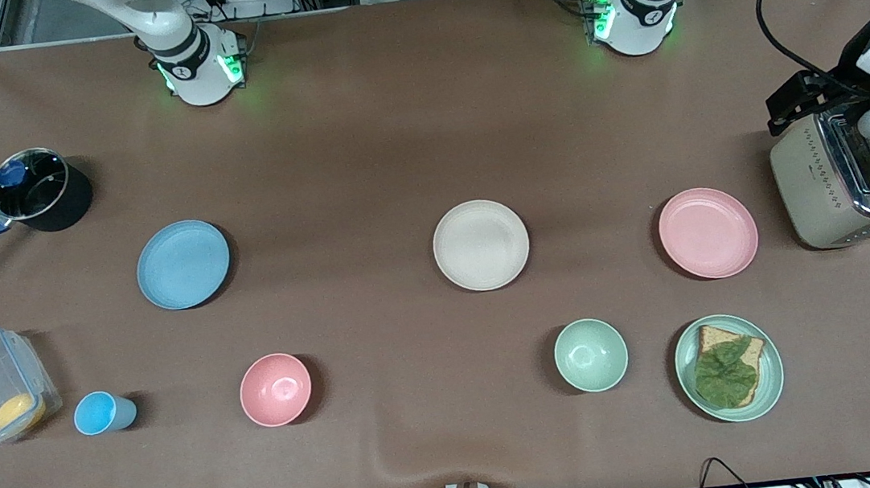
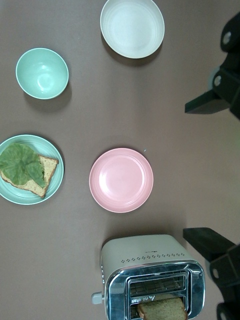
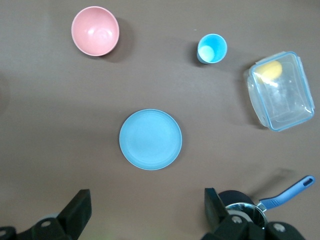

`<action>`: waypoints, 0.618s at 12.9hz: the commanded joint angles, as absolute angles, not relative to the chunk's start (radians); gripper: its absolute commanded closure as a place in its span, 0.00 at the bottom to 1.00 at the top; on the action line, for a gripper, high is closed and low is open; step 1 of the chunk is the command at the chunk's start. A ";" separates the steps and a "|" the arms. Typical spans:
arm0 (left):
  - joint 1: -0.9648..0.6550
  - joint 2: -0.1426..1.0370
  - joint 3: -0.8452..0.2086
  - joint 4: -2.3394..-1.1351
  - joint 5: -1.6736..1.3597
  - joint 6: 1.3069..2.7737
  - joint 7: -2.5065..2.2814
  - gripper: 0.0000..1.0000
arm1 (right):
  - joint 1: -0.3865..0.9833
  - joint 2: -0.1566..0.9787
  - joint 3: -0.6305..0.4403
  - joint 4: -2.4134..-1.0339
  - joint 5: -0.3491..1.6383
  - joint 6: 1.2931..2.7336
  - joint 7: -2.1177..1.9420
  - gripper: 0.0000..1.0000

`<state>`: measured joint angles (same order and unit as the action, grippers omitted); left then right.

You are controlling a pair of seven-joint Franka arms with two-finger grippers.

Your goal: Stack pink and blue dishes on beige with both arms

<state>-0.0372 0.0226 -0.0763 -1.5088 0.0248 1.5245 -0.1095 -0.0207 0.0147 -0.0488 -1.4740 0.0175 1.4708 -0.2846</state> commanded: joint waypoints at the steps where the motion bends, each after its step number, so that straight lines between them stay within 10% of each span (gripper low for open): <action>1: -0.025 0.011 -0.083 -1.506 0.014 1.490 -0.072 0.00 | -0.017 0.031 -0.049 -1.448 0.026 1.457 -0.287 0.00; 8: -0.011 0.026 -0.072 -1.522 0.015 1.503 -0.008 0.00 | -0.015 0.031 -0.049 -1.447 0.029 1.459 -0.276 0.00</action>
<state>-0.0252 0.0239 -0.0740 -1.5145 0.0248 1.5050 -0.0386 -0.0136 0.0202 -0.0476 -1.4740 0.0182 1.4709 -0.2848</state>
